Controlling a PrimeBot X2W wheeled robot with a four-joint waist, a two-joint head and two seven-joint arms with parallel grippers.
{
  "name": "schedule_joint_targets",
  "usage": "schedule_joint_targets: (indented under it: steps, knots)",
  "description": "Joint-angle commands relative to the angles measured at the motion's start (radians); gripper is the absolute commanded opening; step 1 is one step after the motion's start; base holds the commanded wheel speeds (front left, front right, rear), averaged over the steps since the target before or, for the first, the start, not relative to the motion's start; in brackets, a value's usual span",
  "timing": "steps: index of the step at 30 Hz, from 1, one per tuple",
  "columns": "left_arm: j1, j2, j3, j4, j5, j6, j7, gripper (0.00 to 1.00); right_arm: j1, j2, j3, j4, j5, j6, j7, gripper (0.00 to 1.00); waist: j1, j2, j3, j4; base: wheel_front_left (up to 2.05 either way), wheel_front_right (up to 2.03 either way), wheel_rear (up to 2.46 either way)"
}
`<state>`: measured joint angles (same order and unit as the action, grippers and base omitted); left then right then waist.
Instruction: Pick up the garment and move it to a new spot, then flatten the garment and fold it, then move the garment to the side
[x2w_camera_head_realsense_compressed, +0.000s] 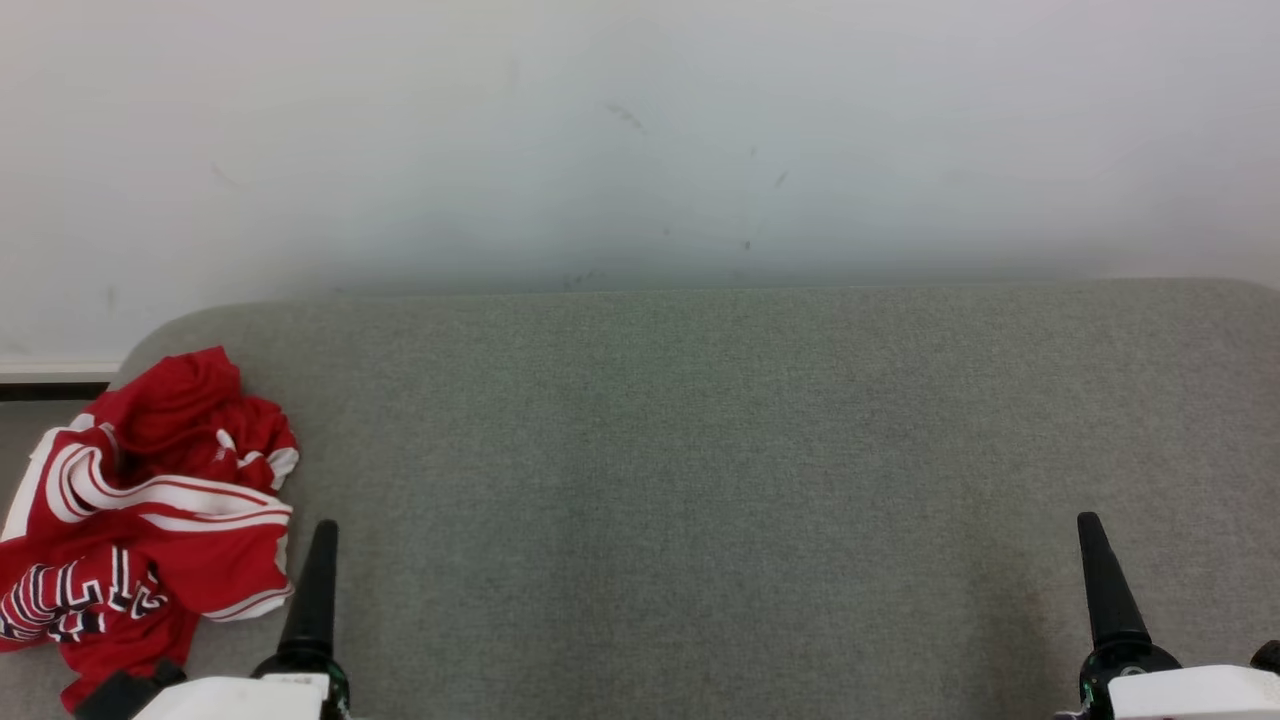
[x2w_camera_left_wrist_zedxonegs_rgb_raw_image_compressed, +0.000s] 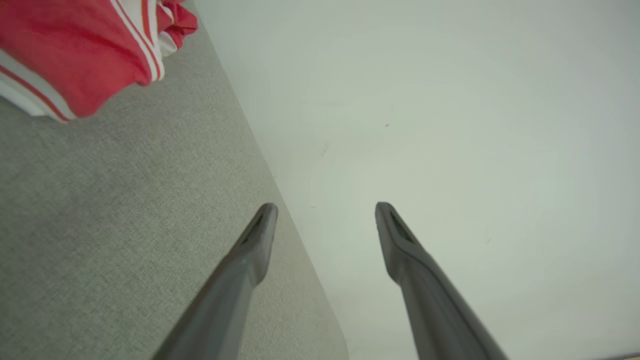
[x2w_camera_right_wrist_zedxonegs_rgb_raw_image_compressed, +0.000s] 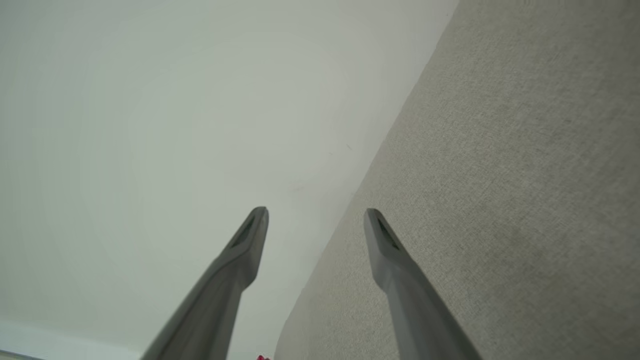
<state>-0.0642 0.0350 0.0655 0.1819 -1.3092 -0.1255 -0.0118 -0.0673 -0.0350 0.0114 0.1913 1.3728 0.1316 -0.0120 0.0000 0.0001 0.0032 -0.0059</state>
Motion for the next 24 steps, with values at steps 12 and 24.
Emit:
schedule_joint_targets:
  steps: [12, 24]
  knots:
    - [-0.01, 0.011, -0.001, -0.061, 0.269, -0.004, -0.053, 1.0, -0.026, -0.012, 0.056, -0.056, -0.263, -0.001, -0.053, 1.0, 0.0, -0.0001, 0.0, 0.001, 0.0, 0.0, 0.0]
    - [-0.001, 0.012, -0.025, -0.063, 0.565, 0.037, -0.092, 1.0, -0.024, -0.015, 0.072, -0.076, -0.546, -0.001, -0.091, 1.0, 0.0, -0.0001, 0.001, -0.004, 0.0, 0.0, 0.0]
